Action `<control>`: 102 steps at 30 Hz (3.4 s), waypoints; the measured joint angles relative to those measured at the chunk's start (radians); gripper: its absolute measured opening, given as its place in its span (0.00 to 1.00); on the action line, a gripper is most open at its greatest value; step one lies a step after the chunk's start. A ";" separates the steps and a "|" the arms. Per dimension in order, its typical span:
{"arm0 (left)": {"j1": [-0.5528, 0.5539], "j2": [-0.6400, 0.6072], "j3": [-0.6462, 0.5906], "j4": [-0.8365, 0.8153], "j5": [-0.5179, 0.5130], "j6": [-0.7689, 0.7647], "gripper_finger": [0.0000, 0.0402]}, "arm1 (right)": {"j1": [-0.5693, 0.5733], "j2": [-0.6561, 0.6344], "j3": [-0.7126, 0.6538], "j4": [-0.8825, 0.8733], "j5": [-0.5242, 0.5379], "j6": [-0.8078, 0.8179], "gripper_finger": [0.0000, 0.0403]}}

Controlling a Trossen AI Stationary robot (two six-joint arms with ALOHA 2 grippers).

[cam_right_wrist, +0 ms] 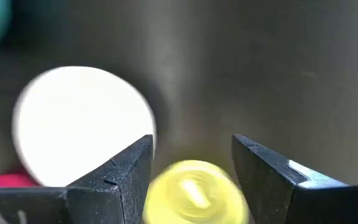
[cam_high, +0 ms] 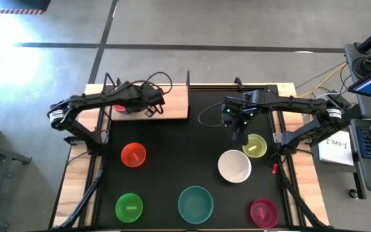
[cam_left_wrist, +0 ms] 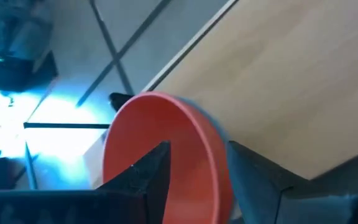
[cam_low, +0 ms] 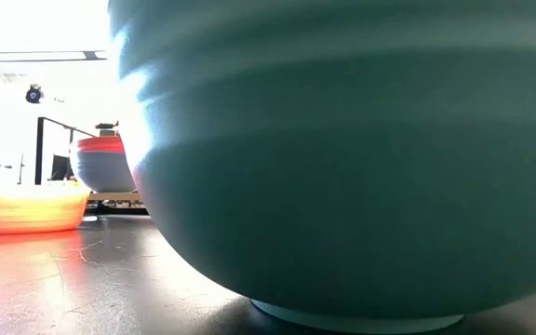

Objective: Place and stack bowls onto a shelf
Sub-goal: Stack the white bowl on top of the orange bowl on the shelf

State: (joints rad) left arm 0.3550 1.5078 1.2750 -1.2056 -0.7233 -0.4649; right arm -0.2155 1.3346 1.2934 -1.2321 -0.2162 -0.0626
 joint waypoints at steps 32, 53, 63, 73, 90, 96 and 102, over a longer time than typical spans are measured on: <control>-0.536 0.012 0.052 0.135 0.055 -0.234 0.35 | 0.603 0.000 -0.293 0.470 0.050 0.924 0.51; -0.598 0.013 0.050 0.214 0.096 -0.227 0.35 | 0.738 0.194 -0.299 0.586 0.173 0.929 0.49; -0.650 0.013 0.050 0.229 0.099 -0.225 0.35 | 0.737 0.265 -0.197 0.533 0.132 0.774 0.11; -0.655 0.013 0.048 0.282 0.121 -0.175 0.35 | 0.732 0.236 -0.075 0.410 0.148 0.576 0.02; -0.686 0.013 0.005 0.767 0.463 0.681 0.35 | 0.655 0.111 0.009 0.383 0.051 -0.117 0.02; -0.688 0.036 0.005 0.792 0.633 0.787 0.35 | 0.594 0.113 0.009 0.422 -0.134 -0.280 0.02; -0.687 0.085 0.005 0.833 0.662 0.878 0.31 | 0.534 0.115 0.009 0.460 -0.228 -0.375 0.02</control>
State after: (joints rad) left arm -0.3321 1.5929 1.2800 -0.3728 -0.0616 0.4126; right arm 0.3189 1.4498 1.3025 -0.7720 -0.4441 -0.4375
